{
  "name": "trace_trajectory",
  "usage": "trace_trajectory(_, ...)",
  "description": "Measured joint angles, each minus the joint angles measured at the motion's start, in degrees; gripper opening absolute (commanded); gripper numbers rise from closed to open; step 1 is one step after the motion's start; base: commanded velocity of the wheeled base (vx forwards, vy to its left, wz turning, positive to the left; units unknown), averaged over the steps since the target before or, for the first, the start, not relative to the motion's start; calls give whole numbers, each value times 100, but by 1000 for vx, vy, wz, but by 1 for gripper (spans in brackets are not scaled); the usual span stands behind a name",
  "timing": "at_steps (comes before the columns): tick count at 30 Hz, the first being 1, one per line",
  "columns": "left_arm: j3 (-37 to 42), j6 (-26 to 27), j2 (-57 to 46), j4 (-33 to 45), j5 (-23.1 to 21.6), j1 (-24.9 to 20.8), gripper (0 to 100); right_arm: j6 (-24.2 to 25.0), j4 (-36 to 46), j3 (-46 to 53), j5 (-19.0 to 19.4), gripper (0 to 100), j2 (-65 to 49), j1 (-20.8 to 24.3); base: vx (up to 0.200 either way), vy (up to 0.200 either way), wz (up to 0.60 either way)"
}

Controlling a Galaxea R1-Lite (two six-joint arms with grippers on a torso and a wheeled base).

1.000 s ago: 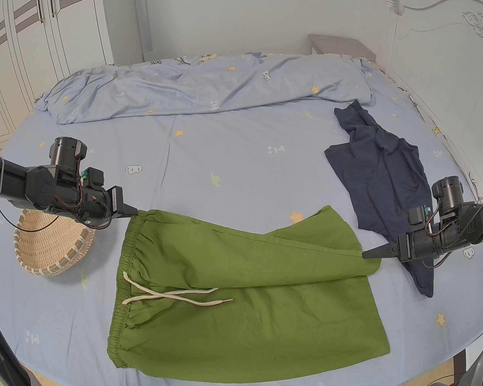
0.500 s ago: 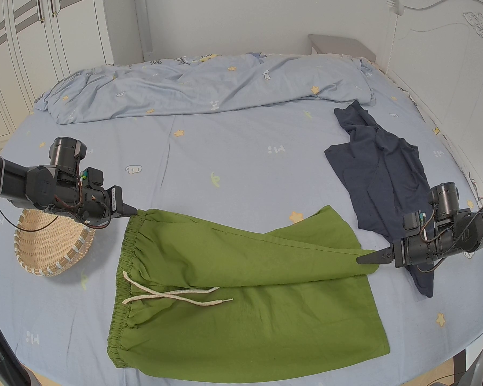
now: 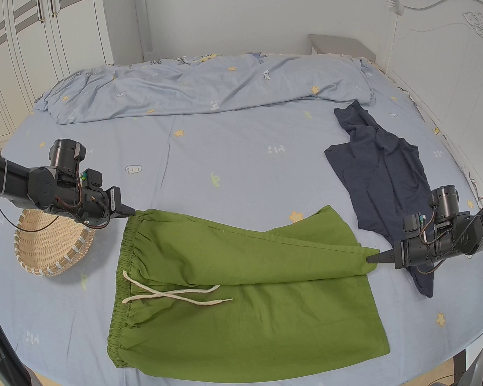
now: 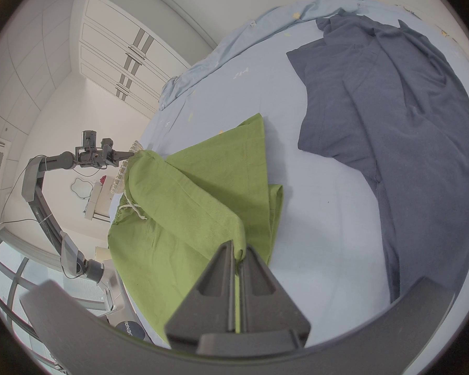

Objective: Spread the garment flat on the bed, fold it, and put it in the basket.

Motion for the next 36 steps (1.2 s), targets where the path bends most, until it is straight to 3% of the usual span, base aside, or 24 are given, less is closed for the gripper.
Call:
trace_trajectory(9, -22, -6, -15, 2, 4, 24, 0, 50, -48, -56, -313, 0, -68, 138, 0, 0, 0)
trace_trajectory(16, -16, -5, -135, 0, 24, 66, 0, 339, -20, -469, -1931, 0, -333, 820, 0, 0, 0)
trace_trajectory(18, -10, -2, -177, 2, 28, 88, 0, 385, 46, -675, -2138, 0, -463, 1067, 0, 0, 0)
trace_trajectory(36, 37, 88, -329, 0, 17, 188, 0, 491, 1731, -1737, -2784, 0, -2286, 2717, 0, 0, 0)
